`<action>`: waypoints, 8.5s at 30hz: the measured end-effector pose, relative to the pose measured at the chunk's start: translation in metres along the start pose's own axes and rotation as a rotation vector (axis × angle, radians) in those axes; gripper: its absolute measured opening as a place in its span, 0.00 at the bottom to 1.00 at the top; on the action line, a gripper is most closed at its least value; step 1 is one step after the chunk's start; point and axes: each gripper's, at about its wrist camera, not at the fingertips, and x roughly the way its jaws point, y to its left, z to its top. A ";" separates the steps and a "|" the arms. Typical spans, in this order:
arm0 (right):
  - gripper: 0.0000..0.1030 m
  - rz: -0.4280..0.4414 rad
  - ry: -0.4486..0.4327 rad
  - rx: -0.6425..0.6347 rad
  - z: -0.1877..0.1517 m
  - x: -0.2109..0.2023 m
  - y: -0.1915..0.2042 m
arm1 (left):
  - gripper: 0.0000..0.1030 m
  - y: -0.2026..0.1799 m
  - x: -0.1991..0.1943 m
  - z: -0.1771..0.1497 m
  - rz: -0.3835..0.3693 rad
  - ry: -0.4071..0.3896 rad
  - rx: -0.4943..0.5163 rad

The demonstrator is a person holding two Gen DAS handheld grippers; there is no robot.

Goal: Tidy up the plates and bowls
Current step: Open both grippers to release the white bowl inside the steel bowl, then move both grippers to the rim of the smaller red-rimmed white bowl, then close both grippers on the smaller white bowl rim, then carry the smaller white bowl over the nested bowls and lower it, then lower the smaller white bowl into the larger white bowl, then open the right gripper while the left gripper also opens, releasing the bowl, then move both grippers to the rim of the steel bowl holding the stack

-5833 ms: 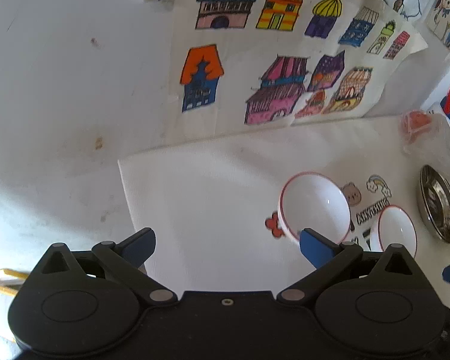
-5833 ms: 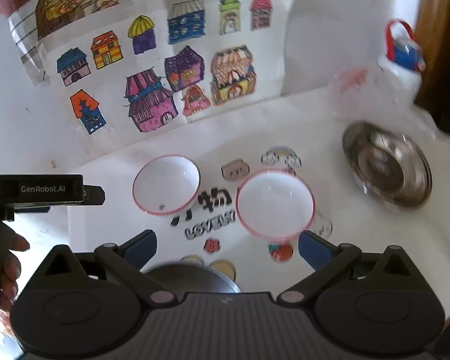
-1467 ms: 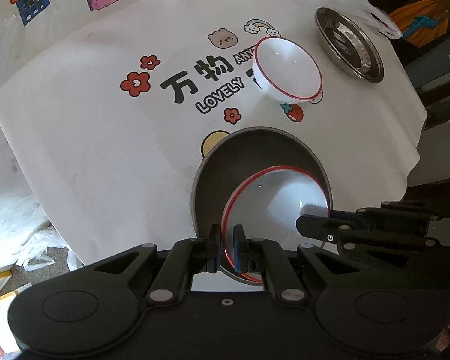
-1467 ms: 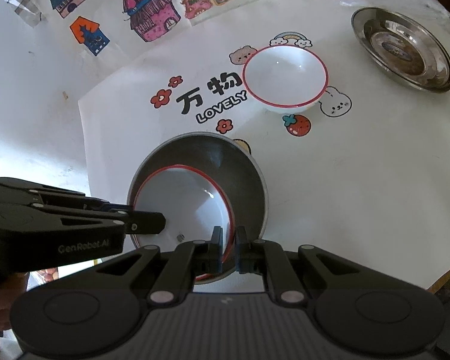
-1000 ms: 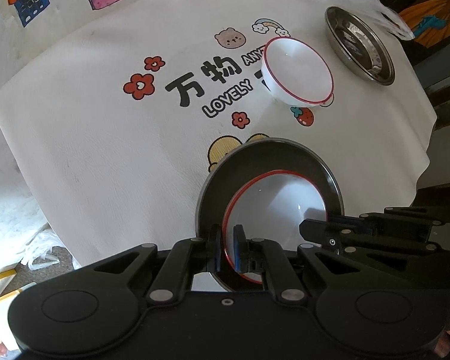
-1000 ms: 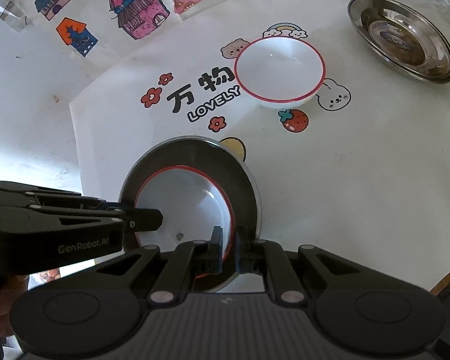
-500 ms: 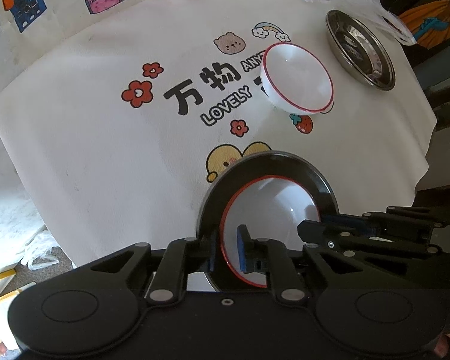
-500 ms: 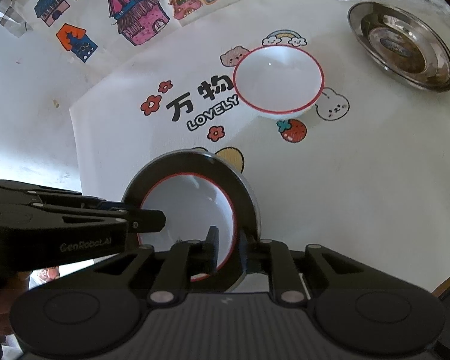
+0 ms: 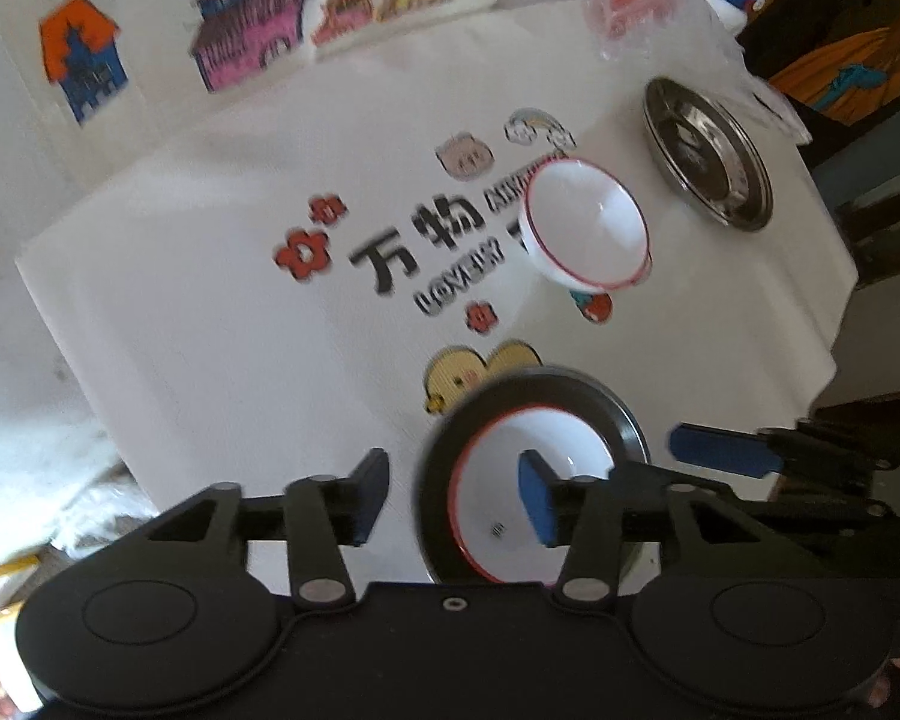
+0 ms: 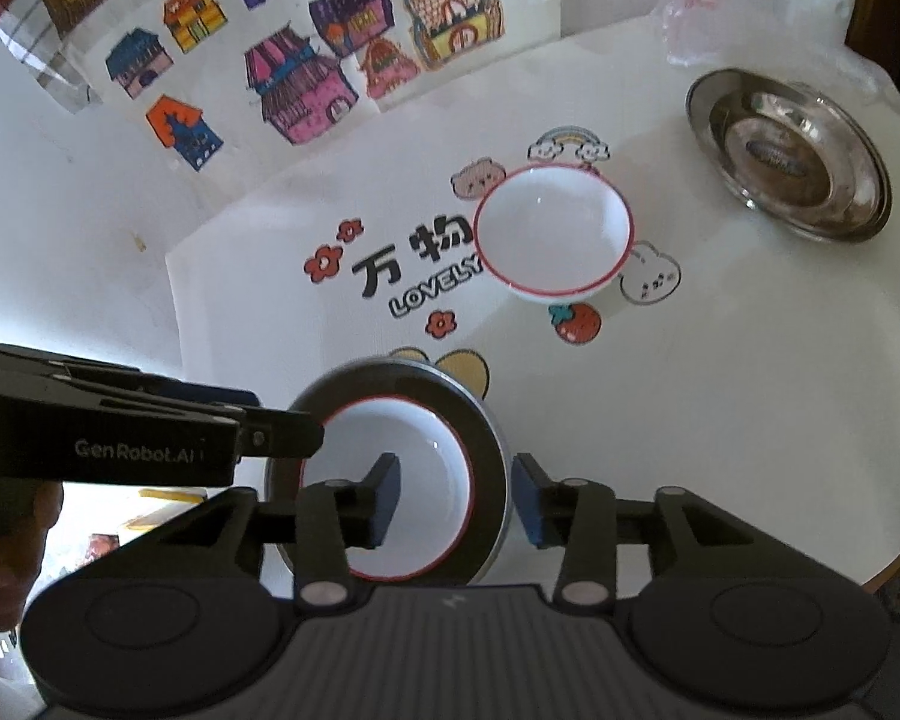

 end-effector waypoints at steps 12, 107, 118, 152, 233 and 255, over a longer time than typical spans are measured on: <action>0.85 -0.037 -0.104 0.012 0.013 -0.017 -0.006 | 0.89 0.000 -0.007 0.019 0.048 -0.091 -0.047; 0.09 0.027 -0.059 0.334 0.066 0.057 -0.077 | 0.10 -0.036 0.079 0.092 -0.063 -0.020 0.051; 0.09 0.039 -0.106 0.263 0.051 0.027 -0.050 | 0.10 -0.025 0.043 0.057 -0.073 -0.120 0.029; 0.10 0.045 -0.039 0.145 -0.004 0.007 -0.005 | 0.10 0.006 0.022 -0.025 -0.064 -0.083 0.032; 0.72 0.036 0.071 0.076 -0.016 0.003 0.000 | 0.66 0.023 0.008 -0.042 0.000 -0.079 -0.006; 1.00 -0.250 -0.125 -0.142 -0.029 -0.031 0.002 | 0.99 0.059 -0.019 -0.053 0.110 -0.293 0.068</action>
